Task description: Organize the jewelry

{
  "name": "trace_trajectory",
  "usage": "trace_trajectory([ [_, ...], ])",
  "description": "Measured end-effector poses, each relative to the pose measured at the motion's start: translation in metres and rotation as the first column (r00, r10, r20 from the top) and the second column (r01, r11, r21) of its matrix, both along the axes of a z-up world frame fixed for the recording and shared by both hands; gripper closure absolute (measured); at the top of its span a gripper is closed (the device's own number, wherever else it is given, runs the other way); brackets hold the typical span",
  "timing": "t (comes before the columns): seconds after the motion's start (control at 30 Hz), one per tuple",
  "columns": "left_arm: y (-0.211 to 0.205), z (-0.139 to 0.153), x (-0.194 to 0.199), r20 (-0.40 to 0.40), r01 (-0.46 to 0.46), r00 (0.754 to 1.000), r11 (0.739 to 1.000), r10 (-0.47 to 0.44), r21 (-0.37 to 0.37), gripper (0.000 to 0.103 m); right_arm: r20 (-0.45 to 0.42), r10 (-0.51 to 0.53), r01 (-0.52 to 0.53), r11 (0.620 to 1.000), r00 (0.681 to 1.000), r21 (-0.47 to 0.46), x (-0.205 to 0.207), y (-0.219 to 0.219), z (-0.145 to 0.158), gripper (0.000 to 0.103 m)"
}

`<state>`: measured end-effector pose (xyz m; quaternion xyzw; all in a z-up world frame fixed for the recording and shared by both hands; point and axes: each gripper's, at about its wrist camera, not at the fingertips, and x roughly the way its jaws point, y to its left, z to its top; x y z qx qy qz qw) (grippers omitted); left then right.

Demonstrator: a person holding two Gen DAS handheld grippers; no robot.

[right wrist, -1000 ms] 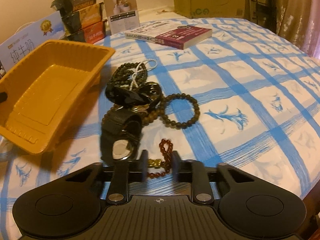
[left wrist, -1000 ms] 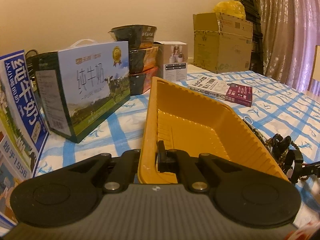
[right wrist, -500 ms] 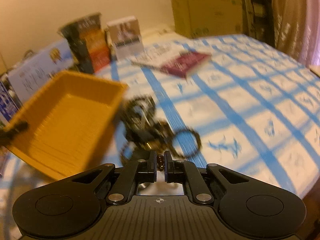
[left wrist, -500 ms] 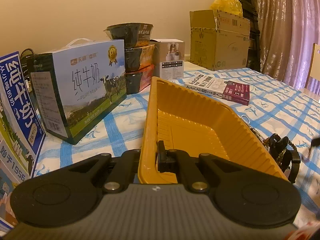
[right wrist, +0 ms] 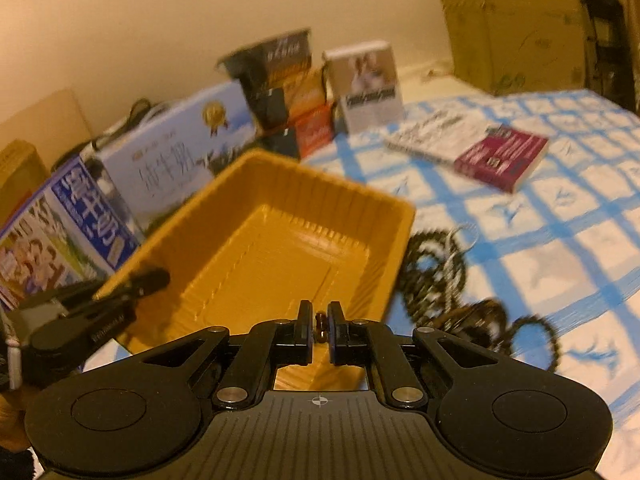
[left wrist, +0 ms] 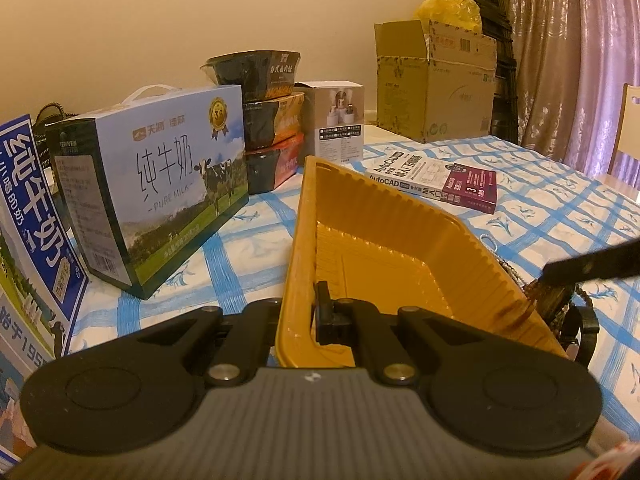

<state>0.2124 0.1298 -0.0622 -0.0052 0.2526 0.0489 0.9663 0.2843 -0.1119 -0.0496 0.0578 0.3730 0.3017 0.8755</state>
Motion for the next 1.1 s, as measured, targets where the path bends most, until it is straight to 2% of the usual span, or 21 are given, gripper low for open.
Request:
trace_trajectory([
  [0.1, -0.001, -0.001, 0.000, -0.003, 0.000, 1.000, 1.000, 0.000, 0.004, 0.100, -0.038, 0.014, -0.014, 1.000, 0.999, 0.011, 0.005, 0.005, -0.011, 0.095],
  [0.2, 0.000, 0.000, 0.000, -0.008, -0.001, 1.000, 1.000, 0.001, 0.002, 0.100, -0.042, 0.009, -0.008, 0.999, 0.999, 0.032, 0.002, -0.002, -0.010, 0.089],
  [0.33, 0.000, -0.001, 0.002, -0.009, -0.002, 1.000, 1.000, 0.002, 0.002, 0.100, -0.028, -0.029, 0.031, 0.999, 0.999, 0.043, -0.003, -0.024, -0.003, 0.062],
  [0.37, 0.000, -0.001, 0.003, -0.010, -0.003, 1.000, 1.000, 0.003, 0.002, 0.100, -0.026, -0.054, 0.055, 0.998, 0.998, 0.038, -0.004, -0.033, -0.003, 0.060],
  [0.53, -0.003, 0.000, 0.008, -0.008, 0.003, 1.000, 1.000, -0.003, 0.012, 0.100, -0.035, -0.165, 0.164, 0.986, 0.986, -0.034, 0.000, -0.076, -0.008, 0.060],
  [0.73, -0.004, -0.001, 0.013, -0.005, 0.010, 1.000, 1.000, -0.010, 0.022, 0.100, -0.069, -0.282, 0.274, 0.956, 0.957, -0.103, 0.008, -0.126, -0.028, 0.060],
  [0.9, -0.005, -0.001, 0.015, -0.011, 0.008, 1.000, 1.000, -0.008, 0.027, 0.100, -0.080, -0.289, 0.271, 0.946, 0.954, -0.179, 0.017, -0.141, -0.048, 0.060],
  [1.0, -0.005, -0.002, 0.017, -0.012, 0.006, 1.000, 0.999, -0.005, 0.031, 0.100, -0.075, -0.283, 0.265, 0.945, 0.956, -0.192, 0.023, -0.139, -0.057, 0.060],
  [1.1, -0.003, -0.002, 0.019, -0.009, 0.002, 1.000, 0.999, -0.002, 0.033, 0.100, -0.069, -0.286, 0.268, 0.944, 0.956, -0.193, 0.031, -0.135, -0.063, 0.067],
])
